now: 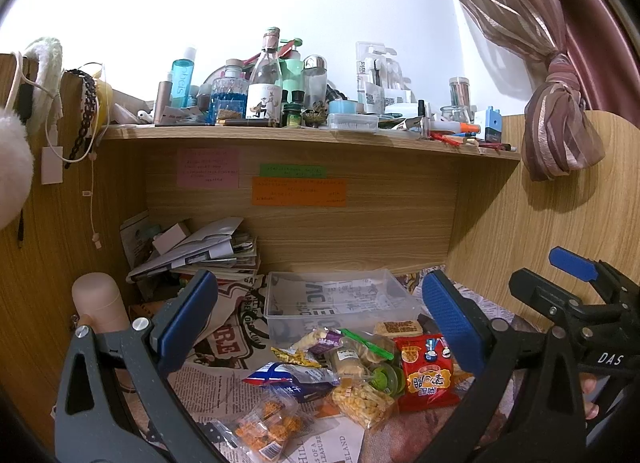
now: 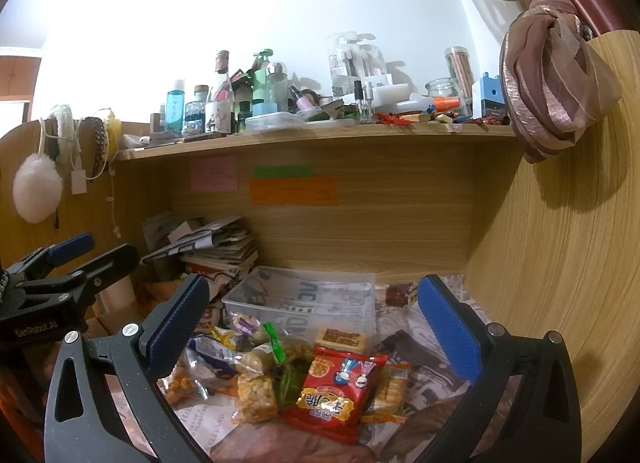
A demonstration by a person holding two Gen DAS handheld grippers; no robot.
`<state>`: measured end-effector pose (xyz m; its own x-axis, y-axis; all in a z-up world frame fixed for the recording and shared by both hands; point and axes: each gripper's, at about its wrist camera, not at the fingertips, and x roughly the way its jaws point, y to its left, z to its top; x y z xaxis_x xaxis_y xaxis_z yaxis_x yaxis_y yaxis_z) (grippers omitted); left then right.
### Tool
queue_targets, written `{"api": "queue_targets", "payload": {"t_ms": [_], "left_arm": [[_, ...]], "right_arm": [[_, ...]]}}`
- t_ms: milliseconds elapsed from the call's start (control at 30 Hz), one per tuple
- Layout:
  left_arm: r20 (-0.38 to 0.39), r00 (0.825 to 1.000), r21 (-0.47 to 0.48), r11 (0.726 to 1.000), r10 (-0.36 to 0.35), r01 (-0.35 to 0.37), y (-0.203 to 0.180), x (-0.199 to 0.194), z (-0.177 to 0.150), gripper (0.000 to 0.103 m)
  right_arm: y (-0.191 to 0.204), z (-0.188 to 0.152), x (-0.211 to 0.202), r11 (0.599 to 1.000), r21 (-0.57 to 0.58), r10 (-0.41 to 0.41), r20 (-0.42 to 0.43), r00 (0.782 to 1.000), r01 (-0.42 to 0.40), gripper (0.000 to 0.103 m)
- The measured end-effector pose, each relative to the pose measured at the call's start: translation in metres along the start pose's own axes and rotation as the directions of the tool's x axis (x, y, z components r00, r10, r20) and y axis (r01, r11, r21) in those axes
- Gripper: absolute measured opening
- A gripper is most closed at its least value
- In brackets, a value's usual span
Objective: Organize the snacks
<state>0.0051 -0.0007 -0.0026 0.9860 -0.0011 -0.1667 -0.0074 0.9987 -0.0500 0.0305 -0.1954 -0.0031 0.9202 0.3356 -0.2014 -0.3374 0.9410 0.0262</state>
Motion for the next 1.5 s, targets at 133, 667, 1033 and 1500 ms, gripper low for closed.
{"api": "queue_targets", "payload": {"t_ms": [133,667,1033,1500], "left_arm": [[0.001,1.0,0.0,1.0,0.0,0.0,0.0,0.0,0.0,0.103],[0.001,1.0,-0.002,1.0,0.0,0.0,-0.001,0.0,0.001,0.103],[-0.057,0.998,-0.023,0.999,-0.023,0.021,0.004,0.014,-0.013,0.103],[-0.314,0.949,-0.047,0.999,-0.01,-0.004,0.042,0.077,-0.075,0.103]], "right_arm": [[0.0,0.0,0.0,1.0,0.0,0.0,0.0,1.0,0.0,0.103],[0.002,0.001,0.0,1.0,-0.009,0.003,0.0,1.0,-0.003,0.103],[-0.002,-0.004,0.01,1.0,-0.003,-0.002,-0.037,0.999,0.002,0.103],[-0.035,-0.047,0.062,0.997,-0.001,-0.07,-0.249,0.966,0.072,0.103]]}}
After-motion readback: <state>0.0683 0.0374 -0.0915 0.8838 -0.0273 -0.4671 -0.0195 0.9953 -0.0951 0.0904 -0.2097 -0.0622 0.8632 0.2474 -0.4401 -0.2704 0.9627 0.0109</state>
